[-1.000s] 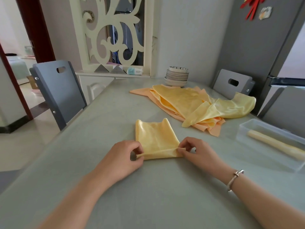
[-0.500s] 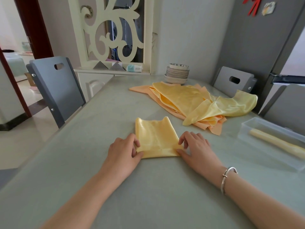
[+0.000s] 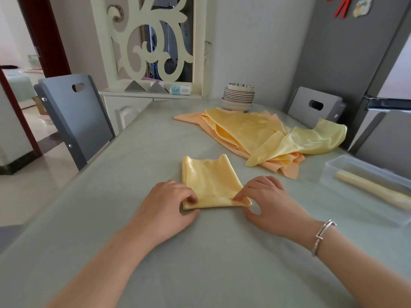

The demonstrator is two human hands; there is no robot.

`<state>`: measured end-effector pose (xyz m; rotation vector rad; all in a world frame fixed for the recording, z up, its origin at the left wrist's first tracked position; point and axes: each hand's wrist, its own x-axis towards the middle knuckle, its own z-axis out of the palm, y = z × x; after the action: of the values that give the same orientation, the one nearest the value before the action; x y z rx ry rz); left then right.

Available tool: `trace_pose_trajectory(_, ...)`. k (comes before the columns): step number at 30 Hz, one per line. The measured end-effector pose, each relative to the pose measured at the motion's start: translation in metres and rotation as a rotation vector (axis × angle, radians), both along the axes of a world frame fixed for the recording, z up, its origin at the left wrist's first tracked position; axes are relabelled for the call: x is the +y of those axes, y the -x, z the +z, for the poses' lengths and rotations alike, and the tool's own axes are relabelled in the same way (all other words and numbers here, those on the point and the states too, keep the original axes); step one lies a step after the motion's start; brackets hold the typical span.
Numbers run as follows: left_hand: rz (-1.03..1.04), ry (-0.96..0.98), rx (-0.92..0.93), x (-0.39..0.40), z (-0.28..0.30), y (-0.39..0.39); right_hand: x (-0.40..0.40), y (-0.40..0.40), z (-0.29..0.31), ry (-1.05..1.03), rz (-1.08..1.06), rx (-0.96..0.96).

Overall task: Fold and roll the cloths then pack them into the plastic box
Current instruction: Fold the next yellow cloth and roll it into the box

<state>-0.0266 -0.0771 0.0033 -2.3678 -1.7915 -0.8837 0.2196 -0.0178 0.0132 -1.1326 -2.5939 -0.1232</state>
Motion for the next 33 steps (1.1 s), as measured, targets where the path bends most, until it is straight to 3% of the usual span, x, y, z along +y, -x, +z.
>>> trace_pose_trajectory(7, 0.065, 0.087, -0.114, 0.005, -0.003, -0.002, 0.004, 0.008, -0.006, 0.057, -0.091, 0.094)
trace_pose_trajectory(14, 0.207, 0.163, -0.453, 0.010, -0.007, -0.003, 0.007, 0.008, -0.008, 0.321, -0.217, 0.482)
trace_pose_trajectory(20, 0.289, 0.176, -0.563, 0.020, -0.012, -0.005, 0.017, 0.013, -0.011, 0.305, -0.271, 0.422)
trace_pose_trajectory(25, 0.300, 0.084, -0.372, 0.019, -0.014, -0.007, 0.020, 0.016, -0.013, 0.181, -0.287, 0.314)
trace_pose_trajectory(30, 0.204, -0.094, -0.091, 0.018, -0.010, -0.011, 0.017, 0.021, -0.014, -0.094, -0.151, 0.141)
trace_pose_trajectory(33, 0.179, -0.120, -0.020, 0.018, -0.012, -0.011, 0.014, 0.018, -0.015, -0.142, -0.112, 0.058)
